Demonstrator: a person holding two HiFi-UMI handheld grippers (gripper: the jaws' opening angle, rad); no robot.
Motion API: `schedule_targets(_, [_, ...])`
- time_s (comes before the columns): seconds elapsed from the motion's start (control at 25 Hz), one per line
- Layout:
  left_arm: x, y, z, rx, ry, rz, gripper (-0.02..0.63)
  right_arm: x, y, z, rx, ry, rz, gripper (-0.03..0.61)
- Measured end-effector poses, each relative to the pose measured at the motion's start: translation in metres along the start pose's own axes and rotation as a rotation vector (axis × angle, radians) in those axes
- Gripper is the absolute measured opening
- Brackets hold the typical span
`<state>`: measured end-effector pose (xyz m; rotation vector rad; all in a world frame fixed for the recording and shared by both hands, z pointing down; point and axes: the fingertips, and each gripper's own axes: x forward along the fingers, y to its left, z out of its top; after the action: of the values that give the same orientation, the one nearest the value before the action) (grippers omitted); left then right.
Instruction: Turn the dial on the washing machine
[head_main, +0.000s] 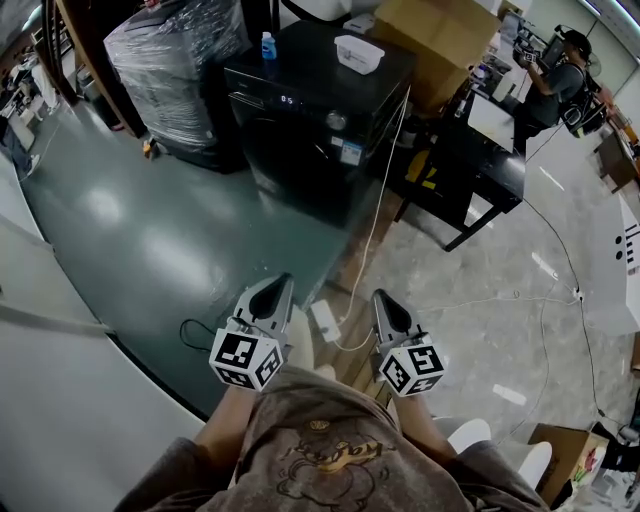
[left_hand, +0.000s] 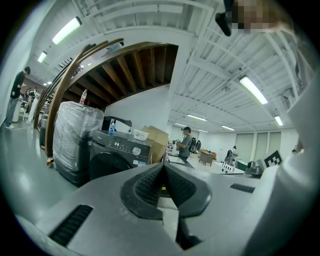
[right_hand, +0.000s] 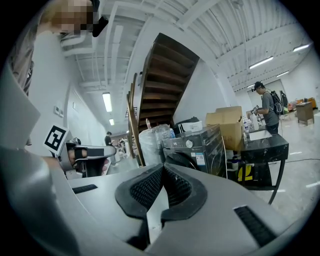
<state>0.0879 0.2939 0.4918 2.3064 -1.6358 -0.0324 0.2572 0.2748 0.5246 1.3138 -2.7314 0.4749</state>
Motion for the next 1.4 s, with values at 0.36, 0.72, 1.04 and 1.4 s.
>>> schedule_targets(0.36, [0.070, 0.069, 0.038, -0.012, 0.007, -0.037, 0.000, 0.097, -0.014, 0.028, -0.002, 0.010, -0.021, 0.000])
schedule_targets(0.72, [0.142, 0.152, 0.111, 0.002, 0.064, -0.140, 0.000, 0.209, -0.003, 0.097, 0.017, -0.008, -0.119, 0.000])
schedule_targets(1.04, [0.176, 0.191, 0.166, 0.027, 0.105, -0.218, 0.000, 0.260, 0.008, 0.152, 0.045, -0.019, -0.193, 0.000])
schedule_targets(1.4, [0.206, 0.201, 0.171, 0.023, 0.118, -0.271, 0.000, 0.289, -0.001, 0.155, 0.032, -0.008, -0.243, 0.002])
